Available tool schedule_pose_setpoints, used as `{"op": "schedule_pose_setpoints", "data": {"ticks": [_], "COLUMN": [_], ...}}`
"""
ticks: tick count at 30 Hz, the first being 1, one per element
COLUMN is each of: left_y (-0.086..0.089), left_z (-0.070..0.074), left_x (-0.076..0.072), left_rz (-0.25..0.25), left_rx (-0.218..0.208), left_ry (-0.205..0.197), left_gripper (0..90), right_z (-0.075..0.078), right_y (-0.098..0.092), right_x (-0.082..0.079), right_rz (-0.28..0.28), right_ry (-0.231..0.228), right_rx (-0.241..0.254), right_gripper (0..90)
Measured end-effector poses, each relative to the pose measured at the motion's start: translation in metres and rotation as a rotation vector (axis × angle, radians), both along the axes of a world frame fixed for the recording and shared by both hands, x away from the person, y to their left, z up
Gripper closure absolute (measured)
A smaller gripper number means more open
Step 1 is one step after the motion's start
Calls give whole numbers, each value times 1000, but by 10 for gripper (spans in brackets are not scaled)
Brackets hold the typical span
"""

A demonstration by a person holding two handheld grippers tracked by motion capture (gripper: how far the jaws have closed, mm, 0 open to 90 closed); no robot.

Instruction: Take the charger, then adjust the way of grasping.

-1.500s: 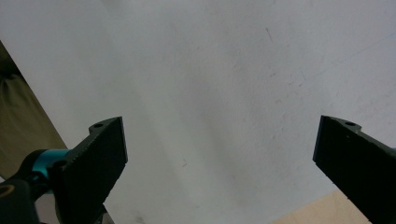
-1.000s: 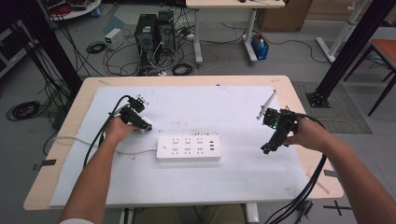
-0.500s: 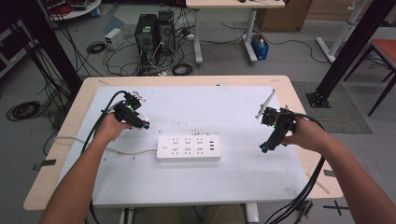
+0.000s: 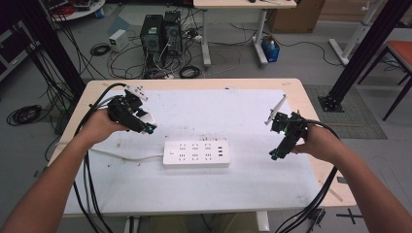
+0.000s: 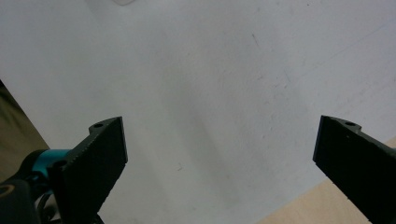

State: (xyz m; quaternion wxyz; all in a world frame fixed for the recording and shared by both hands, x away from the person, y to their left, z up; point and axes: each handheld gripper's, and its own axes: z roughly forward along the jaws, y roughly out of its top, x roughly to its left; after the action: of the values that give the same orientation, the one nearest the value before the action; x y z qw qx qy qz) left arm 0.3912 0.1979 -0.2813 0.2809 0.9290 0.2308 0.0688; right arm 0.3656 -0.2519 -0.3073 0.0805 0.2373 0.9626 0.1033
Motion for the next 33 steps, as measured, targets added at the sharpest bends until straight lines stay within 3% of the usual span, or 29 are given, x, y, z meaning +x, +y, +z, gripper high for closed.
{"op": "schedule_pose_setpoints", "data": {"ticks": [2, 4, 7, 14, 22, 33], "left_y": [-1, -6, -9, -15, -15, -27], "left_z": [3, 9, 14, 18, 15, 24], "left_x": [-3, -11, -18, -30, -33, -35], "left_rz": [-18, -74, -95, -111, -113, -136], "left_rx": [4, 23, 20, 35, 43, 59], "left_ry": [4, -2, -13, -27, -28, -46], "left_gripper": [425, 425, 425, 425, 425, 425], "right_z": [0, 0, 0, 1, 0, 8], "right_y": [0, 0, 1, 5, 8, 12], "right_x": [-1, -2, -5, -11, -17, -21], "right_rz": [2, 5, 11, 19, 19, 3], "right_ry": [-2, -6, -8, -20, -38, -59], "right_rx": [0, -5, -1, 6, -22, 38], "right_gripper": [23, 23, 23, 23, 23, 23]}}
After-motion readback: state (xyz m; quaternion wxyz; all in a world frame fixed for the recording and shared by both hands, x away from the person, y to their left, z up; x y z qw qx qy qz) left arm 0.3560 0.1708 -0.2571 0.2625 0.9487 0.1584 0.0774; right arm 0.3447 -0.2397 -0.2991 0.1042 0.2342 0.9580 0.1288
